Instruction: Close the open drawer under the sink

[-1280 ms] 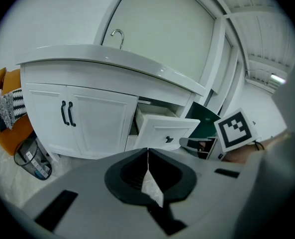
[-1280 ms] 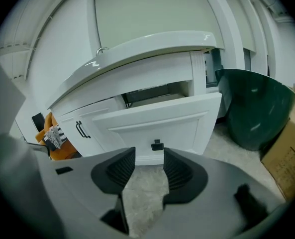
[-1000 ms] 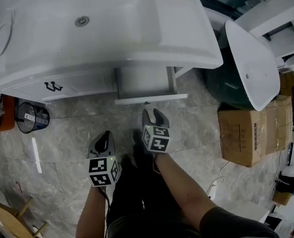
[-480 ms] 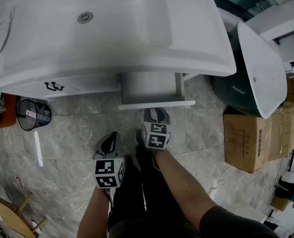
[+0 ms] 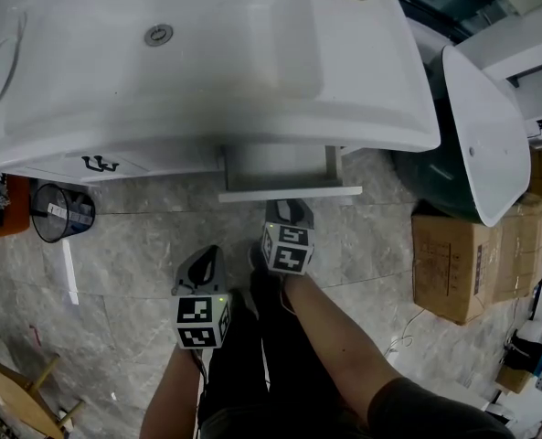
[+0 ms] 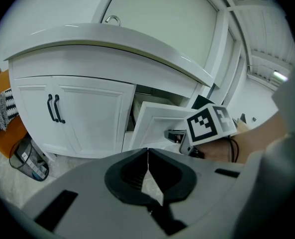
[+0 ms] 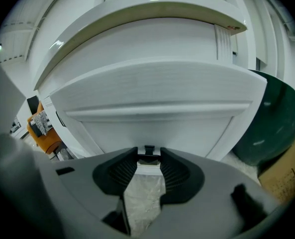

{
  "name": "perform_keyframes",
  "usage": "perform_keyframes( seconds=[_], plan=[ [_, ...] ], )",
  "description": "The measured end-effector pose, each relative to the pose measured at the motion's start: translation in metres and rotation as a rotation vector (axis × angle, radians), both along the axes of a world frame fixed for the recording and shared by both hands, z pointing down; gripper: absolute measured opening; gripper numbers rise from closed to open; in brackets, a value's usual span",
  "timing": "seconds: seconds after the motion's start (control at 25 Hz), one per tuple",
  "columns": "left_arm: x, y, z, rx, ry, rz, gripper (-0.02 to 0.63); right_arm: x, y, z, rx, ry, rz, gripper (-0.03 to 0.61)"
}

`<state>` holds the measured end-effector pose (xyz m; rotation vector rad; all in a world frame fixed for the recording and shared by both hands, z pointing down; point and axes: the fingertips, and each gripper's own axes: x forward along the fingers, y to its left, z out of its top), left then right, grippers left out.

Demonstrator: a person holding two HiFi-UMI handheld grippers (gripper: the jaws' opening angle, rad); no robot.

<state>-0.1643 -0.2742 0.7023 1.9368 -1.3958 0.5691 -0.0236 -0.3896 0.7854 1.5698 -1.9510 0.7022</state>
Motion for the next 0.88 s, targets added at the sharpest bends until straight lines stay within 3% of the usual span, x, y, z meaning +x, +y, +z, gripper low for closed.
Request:
perform_keyframes(
  seconds=[0.88],
  plan=[
    [0.002,-0.039,0.007,-0.009,-0.028,-0.016,0.015,-0.012,-0.092,-0.005,0.025,-0.047,-0.065,0.152]
  ],
)
